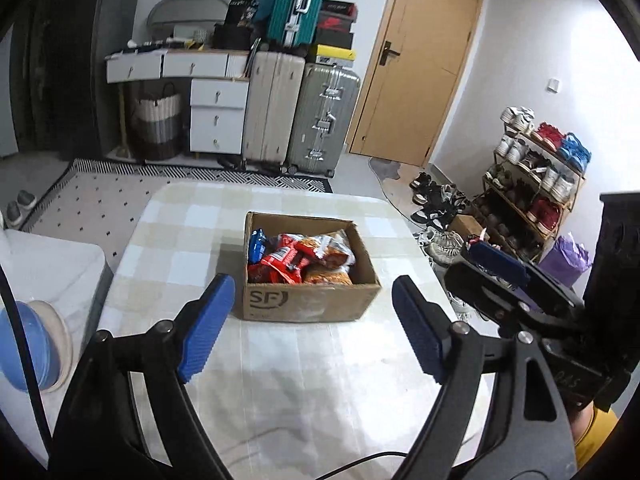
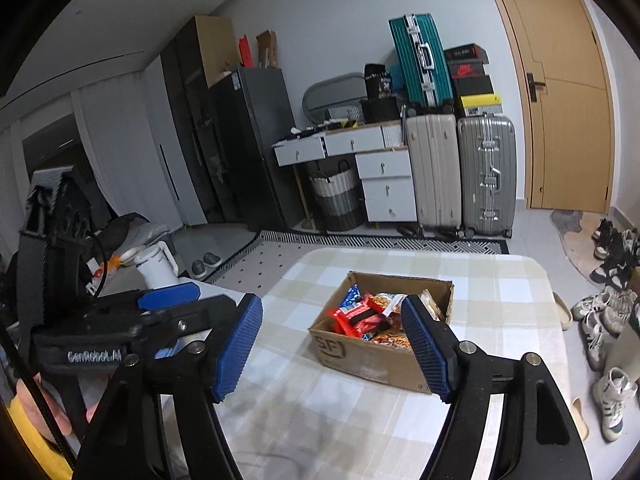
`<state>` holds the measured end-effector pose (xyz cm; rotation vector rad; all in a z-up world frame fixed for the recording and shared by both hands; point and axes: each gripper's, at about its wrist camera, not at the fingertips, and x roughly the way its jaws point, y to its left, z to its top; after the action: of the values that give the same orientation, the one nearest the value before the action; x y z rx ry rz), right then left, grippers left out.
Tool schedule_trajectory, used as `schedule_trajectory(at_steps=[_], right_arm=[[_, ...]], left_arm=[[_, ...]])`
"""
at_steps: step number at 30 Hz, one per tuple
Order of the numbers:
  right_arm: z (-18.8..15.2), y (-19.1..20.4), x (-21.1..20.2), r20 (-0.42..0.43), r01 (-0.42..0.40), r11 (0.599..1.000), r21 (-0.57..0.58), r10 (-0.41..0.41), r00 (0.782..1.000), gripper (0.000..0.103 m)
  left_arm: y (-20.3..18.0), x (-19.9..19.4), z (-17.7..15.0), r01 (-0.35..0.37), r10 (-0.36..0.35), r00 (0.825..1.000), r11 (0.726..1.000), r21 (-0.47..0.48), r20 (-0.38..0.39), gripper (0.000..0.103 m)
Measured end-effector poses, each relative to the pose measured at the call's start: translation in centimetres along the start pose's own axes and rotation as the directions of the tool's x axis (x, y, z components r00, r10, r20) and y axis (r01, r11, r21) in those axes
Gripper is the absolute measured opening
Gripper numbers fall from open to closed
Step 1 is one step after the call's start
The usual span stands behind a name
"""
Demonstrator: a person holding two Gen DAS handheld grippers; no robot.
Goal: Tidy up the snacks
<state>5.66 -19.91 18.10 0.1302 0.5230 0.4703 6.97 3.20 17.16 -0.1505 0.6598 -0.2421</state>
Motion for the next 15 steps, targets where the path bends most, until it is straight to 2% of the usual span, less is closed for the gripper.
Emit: schedule_trajectory(at_steps=[3, 5, 8, 9, 15], right_arm=[[-0.2, 1.0, -2.5, 0.038, 0.004, 1.0, -0.004, -0.004, 0.999, 0.084], [-0.6, 1.7, -4.4, 0.07, 0.013, 1.0, -0.008, -0.012, 0.997, 0.086], [-1.6, 2.7, -6.6, 0.101, 0.027, 1.0, -0.013, -0.025, 0.995, 0.091], [-1.9, 2.8, -7.2, 0.113, 0.027, 1.0, -0.012, -0.026, 0.993, 0.094], [-5.3, 4.1, -10.6, 0.173, 0.086, 0.995, -0.049, -0.076, 0.982, 0.102]], left_arm=[[-1.1, -3.1, -1.2, -0.014, 0.014, 0.999, 1.0, 0.003, 0.029, 0.083], [-1.6, -5.1, -2.0, -0.014, 0.014, 0.999, 1.0, 0.001, 0.045, 0.086], [-2.5, -8.1, -3.6, -0.058, 0.057, 0.994, 0.998, 0.008, 0.09, 0.096], [-2.7, -9.0, -4.0, -0.077, 0.076, 0.991, 0.997, 0.011, 0.107, 0.103], [-3.5, -13.2, -7.6, -0.157, 0.144, 0.965, 0.987, 0.043, 0.219, 0.102]])
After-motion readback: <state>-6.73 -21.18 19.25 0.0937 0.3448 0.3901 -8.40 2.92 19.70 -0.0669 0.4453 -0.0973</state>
